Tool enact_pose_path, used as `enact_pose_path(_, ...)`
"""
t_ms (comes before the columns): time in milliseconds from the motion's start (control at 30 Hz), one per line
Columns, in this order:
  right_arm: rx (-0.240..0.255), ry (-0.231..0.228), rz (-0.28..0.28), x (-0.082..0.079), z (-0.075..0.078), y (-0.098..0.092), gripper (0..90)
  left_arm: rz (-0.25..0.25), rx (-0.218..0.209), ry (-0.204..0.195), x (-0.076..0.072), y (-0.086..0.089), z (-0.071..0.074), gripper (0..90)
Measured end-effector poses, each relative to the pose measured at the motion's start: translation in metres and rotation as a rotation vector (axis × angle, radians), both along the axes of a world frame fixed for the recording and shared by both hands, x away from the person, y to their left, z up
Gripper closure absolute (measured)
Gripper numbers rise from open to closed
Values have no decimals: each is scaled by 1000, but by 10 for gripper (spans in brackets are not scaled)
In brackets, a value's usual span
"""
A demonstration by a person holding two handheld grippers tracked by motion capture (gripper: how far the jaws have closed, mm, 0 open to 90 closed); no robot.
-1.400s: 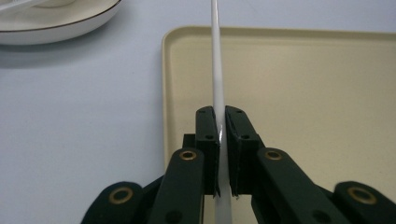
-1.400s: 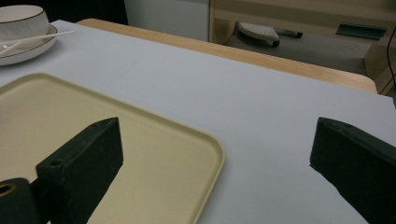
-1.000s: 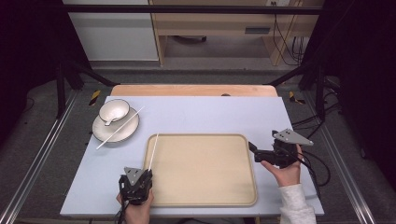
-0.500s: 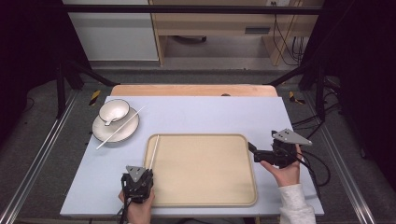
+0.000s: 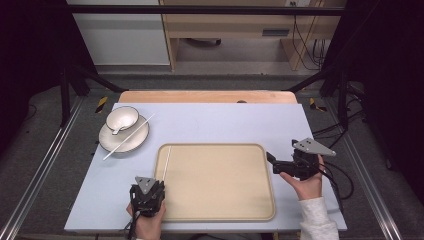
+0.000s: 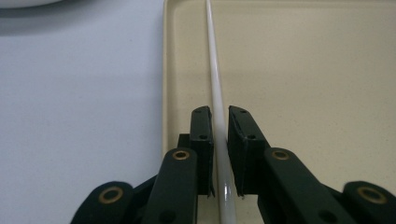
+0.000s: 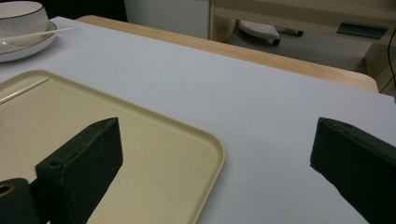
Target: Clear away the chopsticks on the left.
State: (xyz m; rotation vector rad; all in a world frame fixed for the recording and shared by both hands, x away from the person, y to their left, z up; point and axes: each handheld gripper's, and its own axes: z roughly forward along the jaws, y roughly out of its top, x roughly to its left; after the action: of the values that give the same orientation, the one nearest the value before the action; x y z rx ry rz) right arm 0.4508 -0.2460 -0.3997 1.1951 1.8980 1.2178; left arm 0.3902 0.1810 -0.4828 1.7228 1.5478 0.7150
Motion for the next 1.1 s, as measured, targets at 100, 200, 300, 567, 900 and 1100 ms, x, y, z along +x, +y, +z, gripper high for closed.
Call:
enact_pose_path(100,1,-4,0,-1,1,-1,27,-17,-7,-11,1,2,4,758)
enact_pose_path(200,4,-8,-4,-1,2,-2,27,-26,-8,-28,3,7,11,708)
enact_pose_path(300,13,-10,-7,-2,3,-3,27,-73,-34,-59,7,17,25,648)
enact_pose_path(567,18,-15,-8,-3,4,-5,26,-186,-24,-125,21,27,50,492)
enact_pose_path(900,28,-29,-13,-5,7,-9,25,-321,-75,-156,52,49,77,358)
enact_pose_path(1100,29,-29,-17,-5,8,-11,25,-345,-73,-154,60,68,86,289)
